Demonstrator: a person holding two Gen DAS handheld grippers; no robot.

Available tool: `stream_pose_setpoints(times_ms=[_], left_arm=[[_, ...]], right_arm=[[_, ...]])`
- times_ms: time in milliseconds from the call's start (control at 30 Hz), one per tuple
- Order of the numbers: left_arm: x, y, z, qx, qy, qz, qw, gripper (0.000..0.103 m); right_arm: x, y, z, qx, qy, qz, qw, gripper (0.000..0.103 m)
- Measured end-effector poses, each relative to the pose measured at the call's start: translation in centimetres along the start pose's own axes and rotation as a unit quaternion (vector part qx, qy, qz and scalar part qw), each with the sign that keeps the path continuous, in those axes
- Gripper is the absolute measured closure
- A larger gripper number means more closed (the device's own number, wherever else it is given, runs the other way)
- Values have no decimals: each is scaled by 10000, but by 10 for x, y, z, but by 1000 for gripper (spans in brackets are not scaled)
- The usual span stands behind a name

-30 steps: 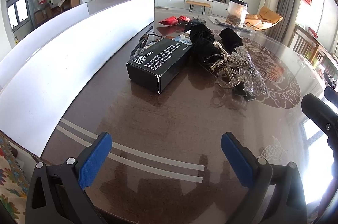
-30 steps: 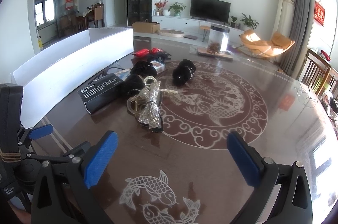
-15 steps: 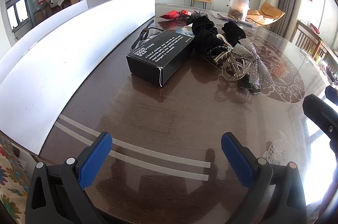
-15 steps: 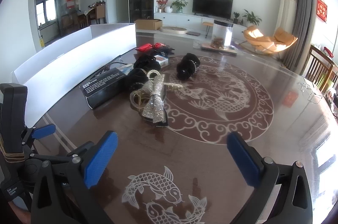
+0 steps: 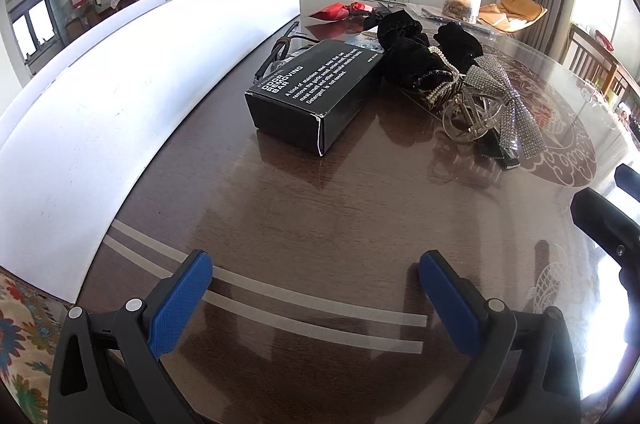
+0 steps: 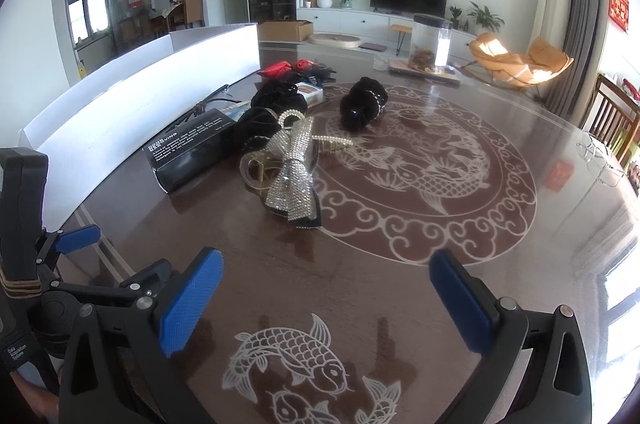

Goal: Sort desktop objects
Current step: 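Move the right tool to the rhinestone bow clip while the left tool approaches the black box, then close the right gripper on the rhinestone bow hair clip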

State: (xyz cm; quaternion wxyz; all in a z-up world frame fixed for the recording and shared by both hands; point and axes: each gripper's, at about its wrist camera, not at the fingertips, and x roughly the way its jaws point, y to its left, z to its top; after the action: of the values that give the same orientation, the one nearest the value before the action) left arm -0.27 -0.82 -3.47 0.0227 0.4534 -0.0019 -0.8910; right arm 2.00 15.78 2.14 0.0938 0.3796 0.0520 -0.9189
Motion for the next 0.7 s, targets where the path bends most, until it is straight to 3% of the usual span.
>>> stream_pose_setpoints(times_ms=[200,367,533,700], left_arm=[[17,7,23,-71,313,-64,9995,0],[37,7,51,191,459,-248,9985,0],[58,-1,82,486,382,-444,9971,0],[82,-6,115,272,265,-309,9988,0]], right_arm=[[38,1,5,-247,390,114,9989,0],[71,2,20,-408,713,248,9963,0],[100,1,34,-513,949,402,9933,0],[111,-9,43,-459,902,471,9938,0]])
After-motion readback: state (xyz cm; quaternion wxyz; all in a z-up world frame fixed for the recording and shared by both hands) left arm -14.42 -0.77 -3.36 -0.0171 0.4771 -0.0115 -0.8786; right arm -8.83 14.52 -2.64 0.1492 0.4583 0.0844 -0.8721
